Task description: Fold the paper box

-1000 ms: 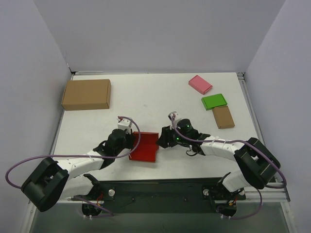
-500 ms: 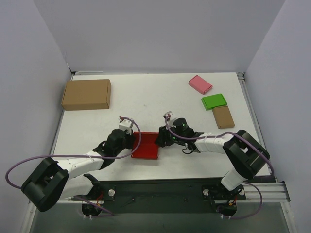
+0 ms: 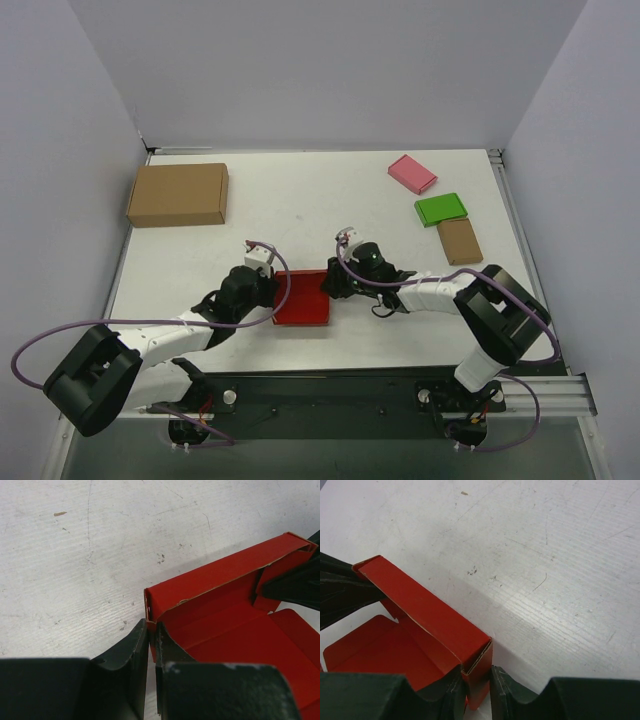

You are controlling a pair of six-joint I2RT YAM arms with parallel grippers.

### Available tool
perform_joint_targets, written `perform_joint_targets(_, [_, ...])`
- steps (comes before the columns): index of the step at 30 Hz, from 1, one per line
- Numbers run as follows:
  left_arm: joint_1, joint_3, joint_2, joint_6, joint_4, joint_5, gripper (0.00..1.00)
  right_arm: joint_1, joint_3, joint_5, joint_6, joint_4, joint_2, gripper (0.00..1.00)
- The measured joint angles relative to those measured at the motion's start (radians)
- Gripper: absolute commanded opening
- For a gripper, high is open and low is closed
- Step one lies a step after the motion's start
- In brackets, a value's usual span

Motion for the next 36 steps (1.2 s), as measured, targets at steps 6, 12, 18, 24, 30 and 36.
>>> perform_joint_targets(6, [-0.011,0.000,-0.001,0.000,-0.001,-0.016,0.00,0.045,0.028,0.127,-0.011,-0.047,0.000,0.10])
perform_joint_targets(12, [-0.042,0.000,-0.003,-0.011,-0.002,-0.063,0.00,0.122,0.087,0.348,-0.027,-0.143,0.009,0.00])
perform_joint_targets(18, [-0.068,0.000,-0.003,-0.034,-0.010,-0.108,0.00,0.208,0.162,0.582,-0.023,-0.251,0.046,0.00])
perform_joint_targets(24, [-0.087,0.002,-0.013,-0.063,-0.023,-0.138,0.00,0.241,0.218,0.726,0.035,-0.316,0.087,0.00])
perform_joint_targets(30, [-0.100,0.004,-0.027,-0.093,-0.021,-0.135,0.00,0.253,0.234,0.816,0.128,-0.359,0.088,0.00])
perform_joint_targets(36, [-0.106,0.016,-0.017,-0.114,-0.020,-0.135,0.00,0.264,0.247,0.899,0.194,-0.374,0.114,0.00])
